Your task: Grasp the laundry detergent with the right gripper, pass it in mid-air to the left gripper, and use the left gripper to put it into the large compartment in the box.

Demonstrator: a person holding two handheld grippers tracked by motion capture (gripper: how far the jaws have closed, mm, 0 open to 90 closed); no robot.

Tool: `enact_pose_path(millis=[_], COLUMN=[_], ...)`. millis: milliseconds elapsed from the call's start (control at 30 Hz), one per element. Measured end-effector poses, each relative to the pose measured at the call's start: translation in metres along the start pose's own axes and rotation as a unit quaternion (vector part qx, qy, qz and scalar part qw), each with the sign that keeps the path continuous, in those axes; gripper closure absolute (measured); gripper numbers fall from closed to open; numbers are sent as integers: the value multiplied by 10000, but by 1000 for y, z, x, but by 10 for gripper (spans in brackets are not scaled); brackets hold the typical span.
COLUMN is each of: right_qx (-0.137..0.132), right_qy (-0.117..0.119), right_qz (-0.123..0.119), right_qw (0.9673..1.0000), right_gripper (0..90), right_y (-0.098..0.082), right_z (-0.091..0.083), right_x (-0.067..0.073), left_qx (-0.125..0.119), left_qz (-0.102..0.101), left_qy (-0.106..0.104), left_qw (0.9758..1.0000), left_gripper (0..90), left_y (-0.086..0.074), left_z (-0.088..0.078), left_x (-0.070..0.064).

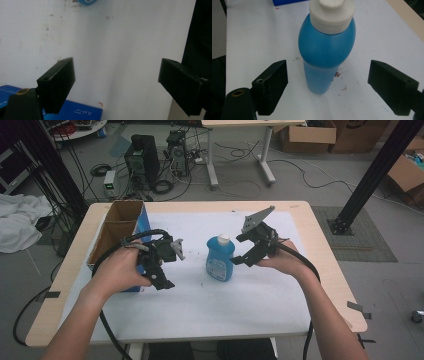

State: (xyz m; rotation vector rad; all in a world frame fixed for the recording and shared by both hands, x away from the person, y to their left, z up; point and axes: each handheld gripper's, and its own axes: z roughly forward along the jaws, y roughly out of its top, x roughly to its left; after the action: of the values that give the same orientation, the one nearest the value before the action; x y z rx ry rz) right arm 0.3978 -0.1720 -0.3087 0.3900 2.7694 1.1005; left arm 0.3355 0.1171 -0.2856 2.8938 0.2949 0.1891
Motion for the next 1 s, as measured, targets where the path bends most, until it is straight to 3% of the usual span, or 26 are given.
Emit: enact_pose_path(millis=[633,1000], right_qx=[-53,-23], right_qy=[-48,-241], right_qz=[11,96], right_qw=[10000,9997], right_gripper=[189,223], right_y=[0,1], right_z=[25,38], right_x=[7,8], left_qx=[21,3], left_qz=[-2,9], left_qy=[-17,-4], left_qw=[10000,10000], left_gripper=[148,148], left_y=[0,0], left_z=[0,0], left_x=[0,0])
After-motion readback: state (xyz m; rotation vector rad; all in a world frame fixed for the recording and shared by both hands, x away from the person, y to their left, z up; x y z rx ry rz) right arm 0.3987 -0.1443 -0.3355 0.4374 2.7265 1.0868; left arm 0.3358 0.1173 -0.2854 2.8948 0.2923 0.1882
